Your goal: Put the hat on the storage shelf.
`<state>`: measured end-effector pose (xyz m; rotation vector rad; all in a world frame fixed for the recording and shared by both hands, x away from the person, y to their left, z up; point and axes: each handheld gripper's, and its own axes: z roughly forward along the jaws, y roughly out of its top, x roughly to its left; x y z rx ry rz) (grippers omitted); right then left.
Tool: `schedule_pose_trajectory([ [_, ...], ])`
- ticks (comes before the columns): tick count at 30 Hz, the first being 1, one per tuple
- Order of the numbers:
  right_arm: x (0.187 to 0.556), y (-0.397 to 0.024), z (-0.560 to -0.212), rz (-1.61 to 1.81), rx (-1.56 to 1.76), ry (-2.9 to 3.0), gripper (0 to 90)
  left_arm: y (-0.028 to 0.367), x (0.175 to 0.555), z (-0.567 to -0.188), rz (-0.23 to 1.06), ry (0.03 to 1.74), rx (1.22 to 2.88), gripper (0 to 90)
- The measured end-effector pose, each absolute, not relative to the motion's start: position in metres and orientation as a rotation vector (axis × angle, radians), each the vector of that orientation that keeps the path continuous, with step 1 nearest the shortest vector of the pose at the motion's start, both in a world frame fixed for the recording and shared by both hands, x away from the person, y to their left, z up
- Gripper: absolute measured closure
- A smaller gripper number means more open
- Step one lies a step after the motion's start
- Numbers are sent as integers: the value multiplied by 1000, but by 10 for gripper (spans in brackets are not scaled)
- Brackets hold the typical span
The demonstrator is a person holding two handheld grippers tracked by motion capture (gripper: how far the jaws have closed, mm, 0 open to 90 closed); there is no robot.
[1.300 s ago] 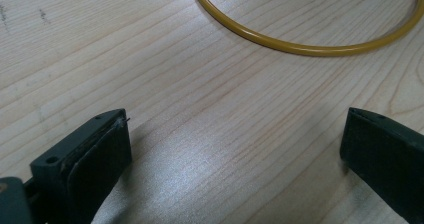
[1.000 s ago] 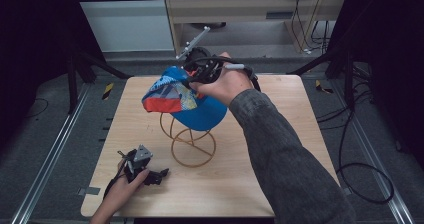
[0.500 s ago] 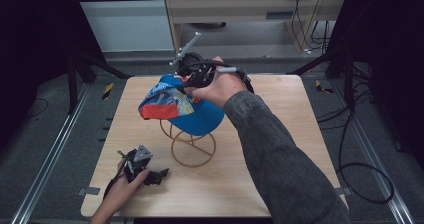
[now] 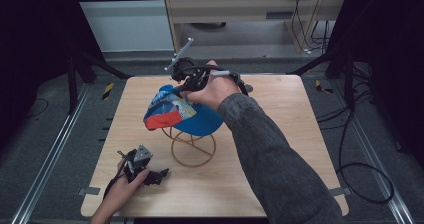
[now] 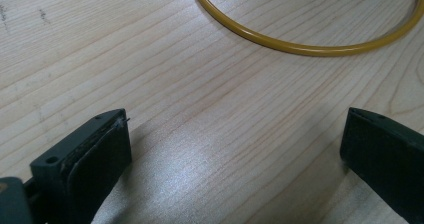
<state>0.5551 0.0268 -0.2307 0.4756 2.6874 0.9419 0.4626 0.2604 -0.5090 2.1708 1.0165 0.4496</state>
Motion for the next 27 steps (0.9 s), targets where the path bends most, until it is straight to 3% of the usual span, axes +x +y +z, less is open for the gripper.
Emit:
schedule_pose_trajectory([
  [9,555,28,-235,952,471,2687,863,260,463,-509,450,1016,2171,0],
  [27,552,23,-235,961,501,2666,559,260,463,-509,449,1016,2171,0],
])
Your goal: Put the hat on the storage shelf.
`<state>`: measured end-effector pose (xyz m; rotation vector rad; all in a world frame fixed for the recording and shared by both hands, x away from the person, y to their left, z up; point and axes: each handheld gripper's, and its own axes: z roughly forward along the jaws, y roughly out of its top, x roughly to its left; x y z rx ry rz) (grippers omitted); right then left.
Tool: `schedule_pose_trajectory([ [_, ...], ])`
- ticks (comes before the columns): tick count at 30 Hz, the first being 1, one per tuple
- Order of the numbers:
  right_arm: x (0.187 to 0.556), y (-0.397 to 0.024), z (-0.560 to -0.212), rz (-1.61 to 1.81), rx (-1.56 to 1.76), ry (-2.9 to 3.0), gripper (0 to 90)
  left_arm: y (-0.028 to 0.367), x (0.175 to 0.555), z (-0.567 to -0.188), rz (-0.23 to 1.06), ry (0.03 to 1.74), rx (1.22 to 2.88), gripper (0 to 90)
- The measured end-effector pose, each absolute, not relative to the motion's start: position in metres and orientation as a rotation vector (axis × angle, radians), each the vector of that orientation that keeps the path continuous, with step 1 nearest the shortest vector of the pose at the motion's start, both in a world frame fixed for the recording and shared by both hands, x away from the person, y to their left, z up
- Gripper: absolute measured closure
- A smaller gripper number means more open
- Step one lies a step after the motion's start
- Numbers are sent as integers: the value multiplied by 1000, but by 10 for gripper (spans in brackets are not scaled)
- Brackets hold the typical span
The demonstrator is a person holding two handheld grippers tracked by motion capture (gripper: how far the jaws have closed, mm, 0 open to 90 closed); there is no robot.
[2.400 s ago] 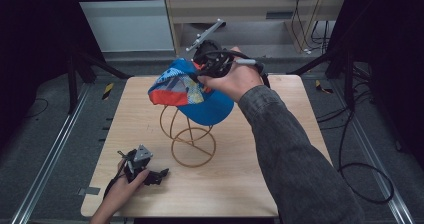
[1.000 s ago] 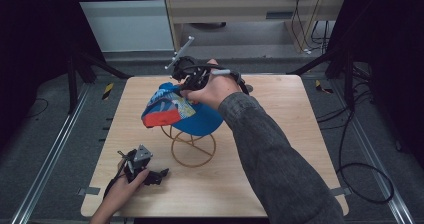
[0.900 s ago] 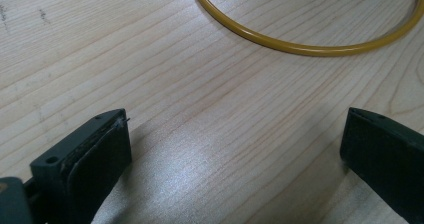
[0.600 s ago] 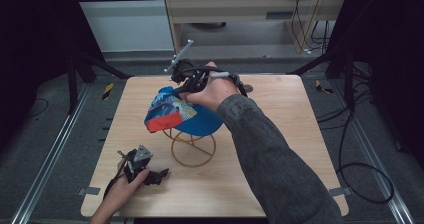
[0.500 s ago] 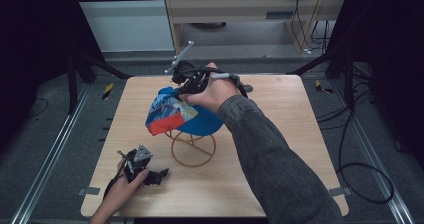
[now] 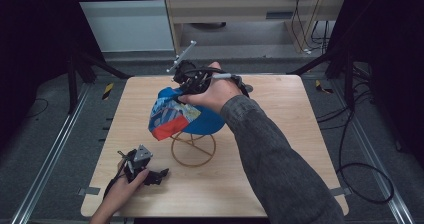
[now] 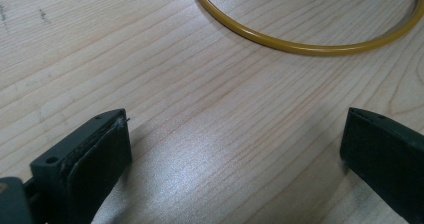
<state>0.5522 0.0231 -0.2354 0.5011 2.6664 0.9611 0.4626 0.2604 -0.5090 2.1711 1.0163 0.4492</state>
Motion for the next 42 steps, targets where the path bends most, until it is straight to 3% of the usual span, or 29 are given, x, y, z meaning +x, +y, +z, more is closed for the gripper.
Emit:
schedule_pose_trajectory([
  [7,550,21,-236,970,512,2669,478,260,463,-509,449,1017,2171,0],
  [27,541,1,-238,1036,608,2612,130,260,463,-509,450,1014,2171,0],
  [42,532,-19,-240,1117,601,2545,52,261,463,-509,452,1013,2171,0],
])
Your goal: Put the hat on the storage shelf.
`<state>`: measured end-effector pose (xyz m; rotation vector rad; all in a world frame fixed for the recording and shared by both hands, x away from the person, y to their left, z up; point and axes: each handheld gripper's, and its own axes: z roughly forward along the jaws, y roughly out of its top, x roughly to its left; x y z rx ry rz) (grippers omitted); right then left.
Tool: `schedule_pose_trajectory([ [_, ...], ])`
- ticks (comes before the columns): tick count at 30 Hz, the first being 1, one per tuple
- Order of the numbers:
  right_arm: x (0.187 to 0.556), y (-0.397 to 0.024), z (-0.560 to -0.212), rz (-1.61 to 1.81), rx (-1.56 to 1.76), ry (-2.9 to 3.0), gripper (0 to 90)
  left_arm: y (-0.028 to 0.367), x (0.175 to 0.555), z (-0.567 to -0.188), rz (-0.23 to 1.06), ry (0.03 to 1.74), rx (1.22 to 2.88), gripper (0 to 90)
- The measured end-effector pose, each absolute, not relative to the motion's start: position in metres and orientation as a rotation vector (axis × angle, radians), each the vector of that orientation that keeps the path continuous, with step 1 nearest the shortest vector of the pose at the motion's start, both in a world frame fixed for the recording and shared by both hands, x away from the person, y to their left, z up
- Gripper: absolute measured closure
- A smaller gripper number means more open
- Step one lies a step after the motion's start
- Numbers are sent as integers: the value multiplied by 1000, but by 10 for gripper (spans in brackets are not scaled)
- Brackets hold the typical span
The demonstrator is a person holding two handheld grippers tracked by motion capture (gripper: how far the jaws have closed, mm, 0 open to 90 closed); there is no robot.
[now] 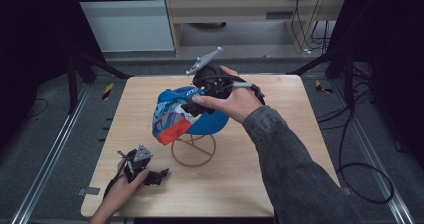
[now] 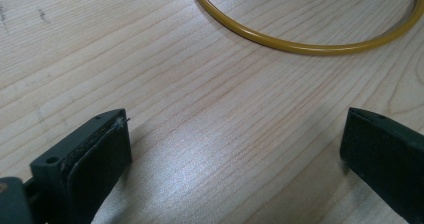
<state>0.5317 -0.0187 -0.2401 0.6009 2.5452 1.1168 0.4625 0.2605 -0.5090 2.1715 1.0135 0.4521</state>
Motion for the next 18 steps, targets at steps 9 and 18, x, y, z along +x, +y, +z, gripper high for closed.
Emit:
schedule_pose_trajectory([
  [9,529,-33,-241,1126,663,2506,52,261,463,-509,452,1014,2172,0],
  [18,526,-44,-241,1129,690,2494,50,261,463,-509,452,1014,2171,0],
])
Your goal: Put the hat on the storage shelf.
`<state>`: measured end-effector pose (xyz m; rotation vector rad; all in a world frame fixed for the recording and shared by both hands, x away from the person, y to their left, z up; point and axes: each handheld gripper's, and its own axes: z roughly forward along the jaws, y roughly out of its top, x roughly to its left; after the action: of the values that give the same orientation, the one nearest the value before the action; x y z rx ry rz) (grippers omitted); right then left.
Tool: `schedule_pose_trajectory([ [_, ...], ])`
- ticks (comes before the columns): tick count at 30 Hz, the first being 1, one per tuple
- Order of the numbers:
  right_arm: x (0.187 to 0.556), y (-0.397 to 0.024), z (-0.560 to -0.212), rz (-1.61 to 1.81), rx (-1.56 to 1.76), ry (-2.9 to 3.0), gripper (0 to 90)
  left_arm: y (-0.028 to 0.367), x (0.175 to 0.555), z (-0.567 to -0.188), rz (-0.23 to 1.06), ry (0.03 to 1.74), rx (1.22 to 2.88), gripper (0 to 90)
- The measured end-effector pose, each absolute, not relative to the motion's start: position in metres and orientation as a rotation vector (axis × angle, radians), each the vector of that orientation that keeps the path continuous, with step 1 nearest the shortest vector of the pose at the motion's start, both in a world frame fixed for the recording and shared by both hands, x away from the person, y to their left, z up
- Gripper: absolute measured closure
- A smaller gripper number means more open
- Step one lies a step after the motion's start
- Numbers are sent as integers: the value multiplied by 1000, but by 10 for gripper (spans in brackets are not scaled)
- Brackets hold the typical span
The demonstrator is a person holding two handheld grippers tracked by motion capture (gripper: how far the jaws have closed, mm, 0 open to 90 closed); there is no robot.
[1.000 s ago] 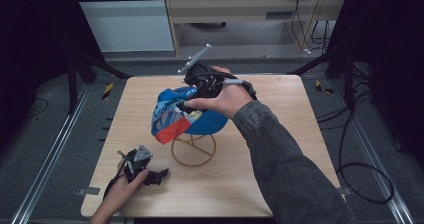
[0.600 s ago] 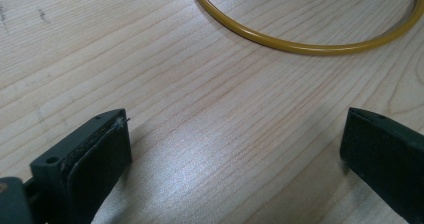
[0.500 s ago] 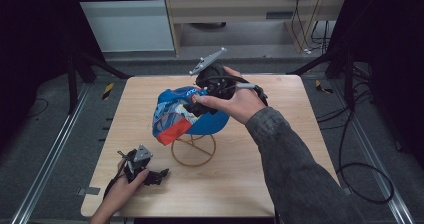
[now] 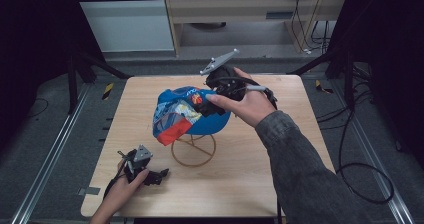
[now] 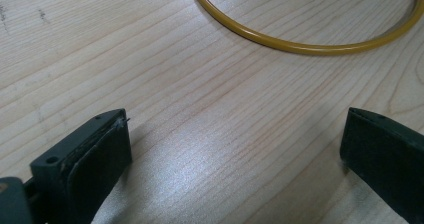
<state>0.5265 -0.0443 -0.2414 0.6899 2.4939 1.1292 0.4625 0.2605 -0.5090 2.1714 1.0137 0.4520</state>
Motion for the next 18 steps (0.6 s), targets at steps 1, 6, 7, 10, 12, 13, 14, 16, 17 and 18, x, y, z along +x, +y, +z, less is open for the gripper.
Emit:
schedule_pose_trajectory([
  [1,526,-46,-241,1131,693,2491,49,261,463,-509,452,1014,2171,0],
  [6,525,-52,-239,1137,699,2484,48,260,462,-509,450,1014,2171,0],
  [7,523,-55,-238,1140,702,2480,48,260,462,-509,450,1016,2170,0],
  [10,521,-58,-237,1141,701,2476,48,260,462,-509,449,1016,2170,0],
  [12,519,-64,-237,1139,706,2469,48,260,462,-509,449,1016,2170,0],
  [13,518,-67,-237,1140,708,2465,48,260,462,-509,450,1015,2170,0],
  [14,517,-68,-237,1138,711,2465,47,260,462,-509,450,1015,2170,0],
  [16,516,-71,-237,1140,714,2461,48,260,462,-509,450,1015,2170,0],
  [17,515,-76,-238,1138,722,2457,48,260,462,-509,450,1014,2170,0],
  [18,514,-78,-238,1140,727,2455,48,260,462,-509,450,1015,2170,0],
])
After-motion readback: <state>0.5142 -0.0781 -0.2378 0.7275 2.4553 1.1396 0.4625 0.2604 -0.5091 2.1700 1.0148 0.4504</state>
